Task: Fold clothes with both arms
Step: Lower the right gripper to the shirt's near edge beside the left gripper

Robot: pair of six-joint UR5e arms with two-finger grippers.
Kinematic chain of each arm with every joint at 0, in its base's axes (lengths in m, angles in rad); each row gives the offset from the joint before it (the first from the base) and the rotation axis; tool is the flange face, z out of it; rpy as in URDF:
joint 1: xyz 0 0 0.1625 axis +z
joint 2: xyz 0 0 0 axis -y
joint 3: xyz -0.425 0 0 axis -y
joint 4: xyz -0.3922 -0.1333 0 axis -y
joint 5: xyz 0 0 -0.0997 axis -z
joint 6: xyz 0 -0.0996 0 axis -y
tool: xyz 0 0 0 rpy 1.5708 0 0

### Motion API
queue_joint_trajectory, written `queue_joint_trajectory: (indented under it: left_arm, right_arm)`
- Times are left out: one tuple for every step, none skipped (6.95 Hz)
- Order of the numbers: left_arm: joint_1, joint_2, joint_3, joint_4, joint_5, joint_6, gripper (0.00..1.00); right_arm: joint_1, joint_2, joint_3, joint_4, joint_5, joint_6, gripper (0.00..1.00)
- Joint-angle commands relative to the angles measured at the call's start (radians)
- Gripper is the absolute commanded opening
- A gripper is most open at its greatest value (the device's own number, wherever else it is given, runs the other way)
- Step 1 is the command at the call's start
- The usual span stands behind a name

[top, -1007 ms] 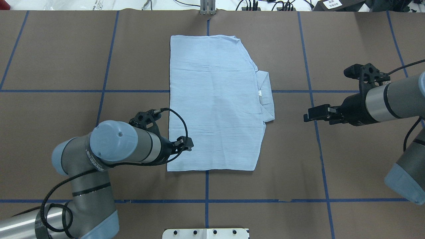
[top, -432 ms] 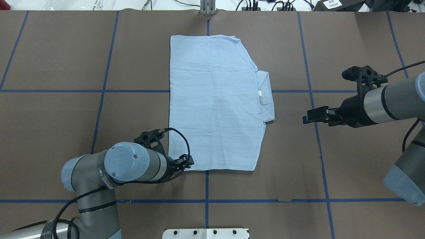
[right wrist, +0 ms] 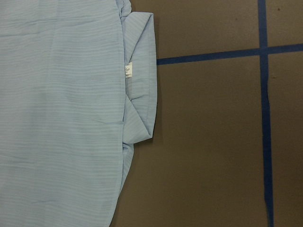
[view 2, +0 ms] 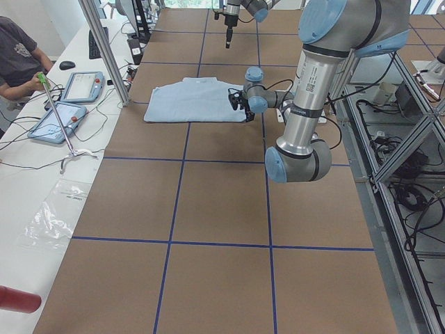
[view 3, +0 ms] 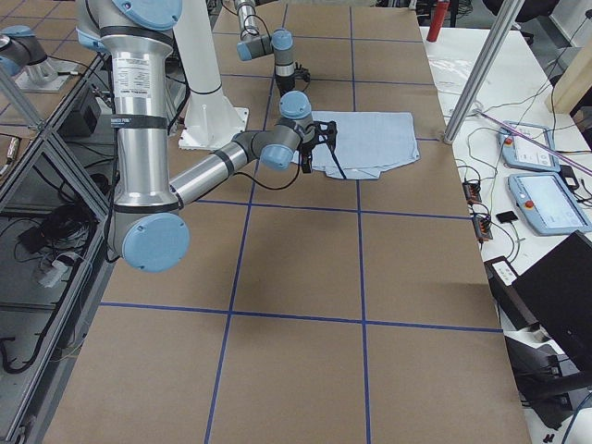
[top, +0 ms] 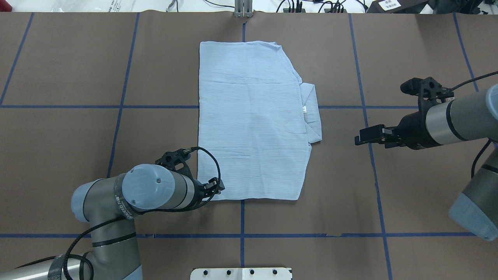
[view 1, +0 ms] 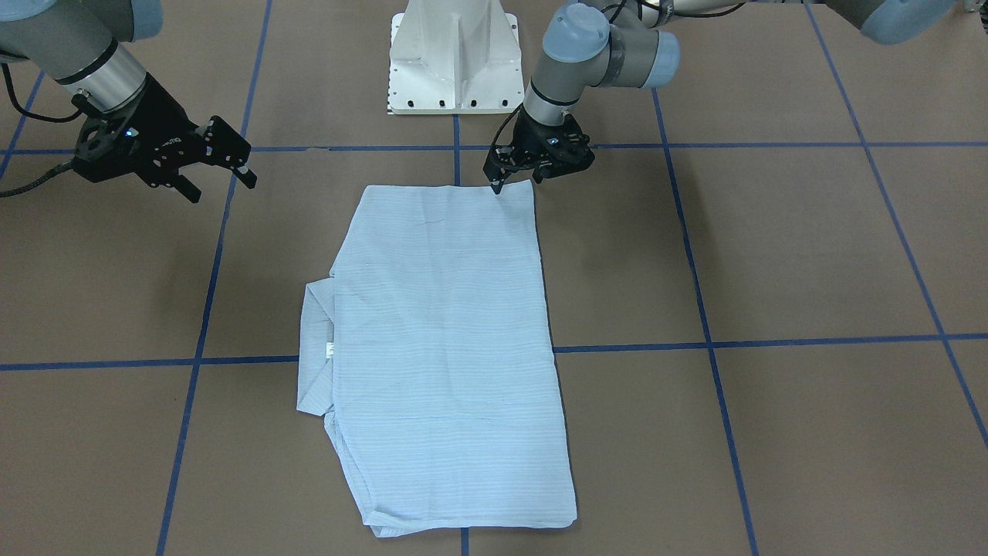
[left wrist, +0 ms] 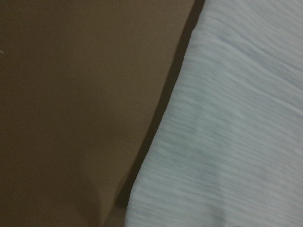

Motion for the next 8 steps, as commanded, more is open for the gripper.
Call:
queue_joint_trajectory:
  left_arm:
    - [0.001,0.001,0.013,0.0,0.002,-0.002,0.73]
    - [0.001,0.001,0.013,0.0,0.002,-0.002,0.6]
    - [-0.001,0.001,0.011,0.0,0.001,-0.002,0.45]
    - [-0.002,0.001,0.007,0.0,0.001,-0.002,0.38]
    - [-0.004,0.001,0.004,0.0,0.001,-0.002,0.24]
    - [-0.007,0.001,-0.002,0.002,-0.001,-0.001,0.02]
    - [-0.01,0.001,-0.004,0.002,-0.001,-0.001,0.0]
    - [-0.016,0.001,-0.005,0.002,-0.002,-0.002,0.0]
  right_arm:
    - [0.0,0.0,-0.006,0.0,0.0,0.0,1.0]
    - [0.0,0.0,-0.006,0.0,0.0,0.0,1.0]
    - [0.0,-0.002,-0.007,0.0,0.0,0.0,1.0]
    - [0.0,-0.002,-0.009,0.0,0.0,0.0,1.0]
    - [0.0,-0.002,-0.009,0.0,0.0,0.0,1.0]
    - [0.0,-0.002,-0.009,0.0,0.0,0.0,1.0]
    - [0.0,-0.002,-0.009,0.0,0.0,0.0,1.0]
    - [-0.003,0.0,-0.009,0.0,0.0,0.002,1.0]
